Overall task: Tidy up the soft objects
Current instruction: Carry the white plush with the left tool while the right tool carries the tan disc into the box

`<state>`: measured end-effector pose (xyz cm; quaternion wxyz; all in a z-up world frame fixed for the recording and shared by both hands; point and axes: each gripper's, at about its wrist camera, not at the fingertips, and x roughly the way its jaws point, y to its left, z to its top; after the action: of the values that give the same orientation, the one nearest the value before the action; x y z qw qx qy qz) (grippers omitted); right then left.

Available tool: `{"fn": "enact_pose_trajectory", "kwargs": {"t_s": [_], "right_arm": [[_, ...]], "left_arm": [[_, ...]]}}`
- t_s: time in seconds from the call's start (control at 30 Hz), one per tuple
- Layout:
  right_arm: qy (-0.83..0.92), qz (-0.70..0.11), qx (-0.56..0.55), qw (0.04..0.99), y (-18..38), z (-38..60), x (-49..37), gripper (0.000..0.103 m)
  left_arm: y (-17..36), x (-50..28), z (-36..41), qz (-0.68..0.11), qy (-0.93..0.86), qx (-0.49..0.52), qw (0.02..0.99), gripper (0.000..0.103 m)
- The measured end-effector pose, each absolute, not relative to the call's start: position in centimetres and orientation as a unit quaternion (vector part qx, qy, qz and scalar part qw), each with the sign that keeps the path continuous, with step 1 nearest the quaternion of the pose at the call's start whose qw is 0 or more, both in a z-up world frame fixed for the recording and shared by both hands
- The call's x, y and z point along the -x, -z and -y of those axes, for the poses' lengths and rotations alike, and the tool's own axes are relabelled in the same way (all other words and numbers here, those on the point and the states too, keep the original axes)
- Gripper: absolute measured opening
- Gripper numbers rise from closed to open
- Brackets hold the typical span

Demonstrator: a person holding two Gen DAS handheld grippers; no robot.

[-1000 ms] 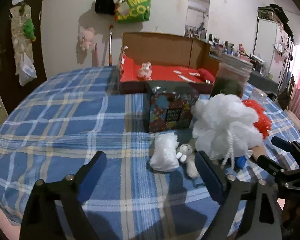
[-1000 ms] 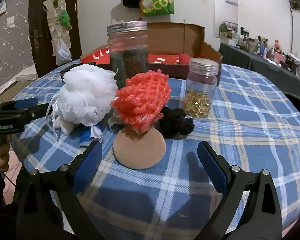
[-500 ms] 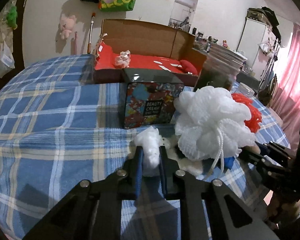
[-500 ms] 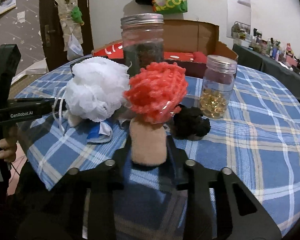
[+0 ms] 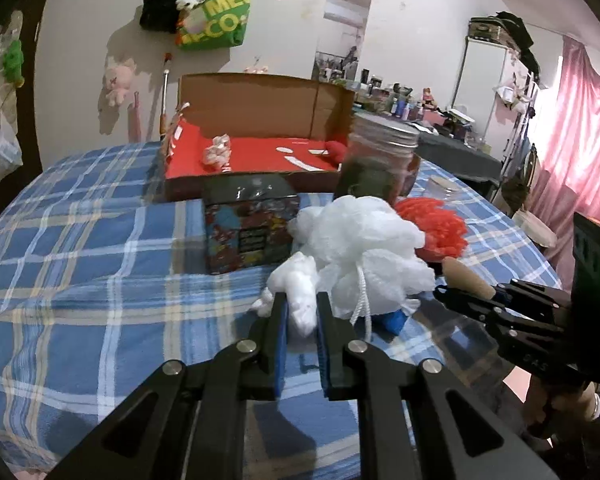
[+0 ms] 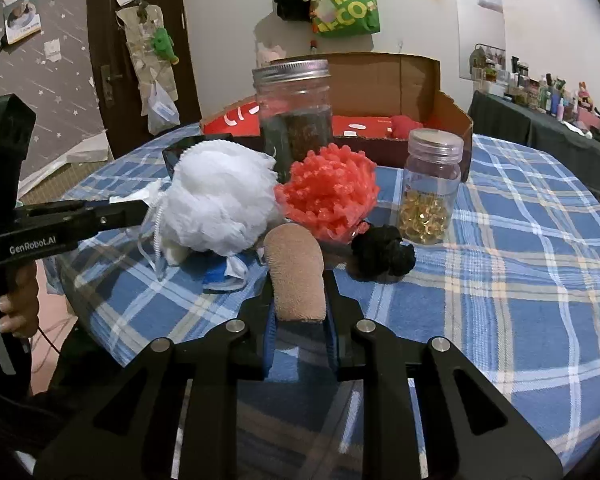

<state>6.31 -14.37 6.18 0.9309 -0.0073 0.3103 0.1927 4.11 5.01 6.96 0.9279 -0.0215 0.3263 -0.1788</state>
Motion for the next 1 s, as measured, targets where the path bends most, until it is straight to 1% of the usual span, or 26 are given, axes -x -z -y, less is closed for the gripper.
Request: {"fn": "enact_pose_trajectory", "kwargs": {"t_s": [0.4,1.0], "right_arm": [[-0.19,-0.326,0.006,0.926,-5.5,15.1,-6.0,0.019],[-0.168,-0.351,0.011,0.921,-5.1,17.8,-5.0,0.019]], "left_arm": [[-6.6,-4.6,-5.5,-0.338,0.172,0.032,0.925,0.014],[-8.4,-4.7,-6.3,-0.325,0.158,0.029,0.932,0.014]]}}
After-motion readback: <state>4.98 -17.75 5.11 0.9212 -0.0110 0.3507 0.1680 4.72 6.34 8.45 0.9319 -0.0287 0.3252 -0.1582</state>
